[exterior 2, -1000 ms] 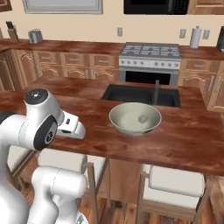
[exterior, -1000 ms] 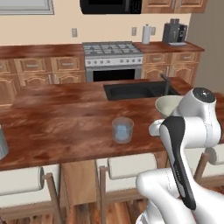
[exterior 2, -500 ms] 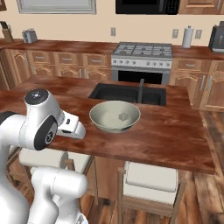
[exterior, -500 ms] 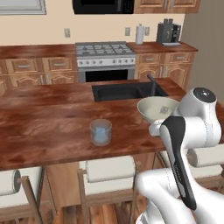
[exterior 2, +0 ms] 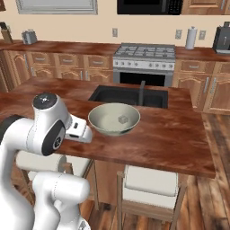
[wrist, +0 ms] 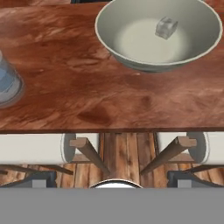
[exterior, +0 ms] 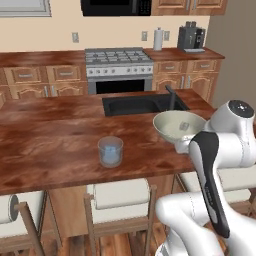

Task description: There are four ice cubes in the ice bowl. Place two ice cubes in each glass of water.

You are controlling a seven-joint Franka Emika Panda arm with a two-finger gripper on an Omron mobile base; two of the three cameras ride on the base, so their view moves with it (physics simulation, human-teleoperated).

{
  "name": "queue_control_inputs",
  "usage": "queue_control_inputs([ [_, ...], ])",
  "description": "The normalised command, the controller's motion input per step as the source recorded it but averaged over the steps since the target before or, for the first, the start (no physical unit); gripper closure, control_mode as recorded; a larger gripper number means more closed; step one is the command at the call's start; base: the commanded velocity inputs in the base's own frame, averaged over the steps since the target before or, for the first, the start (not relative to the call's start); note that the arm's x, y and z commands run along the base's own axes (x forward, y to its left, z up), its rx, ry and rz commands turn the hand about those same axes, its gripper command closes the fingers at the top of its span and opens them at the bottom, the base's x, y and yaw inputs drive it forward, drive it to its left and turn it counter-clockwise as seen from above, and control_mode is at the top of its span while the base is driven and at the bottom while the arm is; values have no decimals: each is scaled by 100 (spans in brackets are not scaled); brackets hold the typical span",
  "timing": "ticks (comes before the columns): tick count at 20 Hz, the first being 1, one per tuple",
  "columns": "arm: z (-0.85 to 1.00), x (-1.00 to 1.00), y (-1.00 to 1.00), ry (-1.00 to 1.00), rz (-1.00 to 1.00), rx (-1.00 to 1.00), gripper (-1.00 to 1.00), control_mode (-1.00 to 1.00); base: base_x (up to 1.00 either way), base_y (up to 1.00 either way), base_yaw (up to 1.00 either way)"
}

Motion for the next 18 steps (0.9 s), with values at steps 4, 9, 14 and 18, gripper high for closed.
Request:
queue_control_inputs([
  [4,0,32,-6,-1,0,1,-100,-100,0,0,0],
  [9,1,44,0,-2,0,0,-100,-100,0,0,0],
  [14,1,45,-23,0,-2,0,-100,-100,0,0,0],
  [18,0,48,-19,1,-4,0,-100,-100,0,0,0],
])
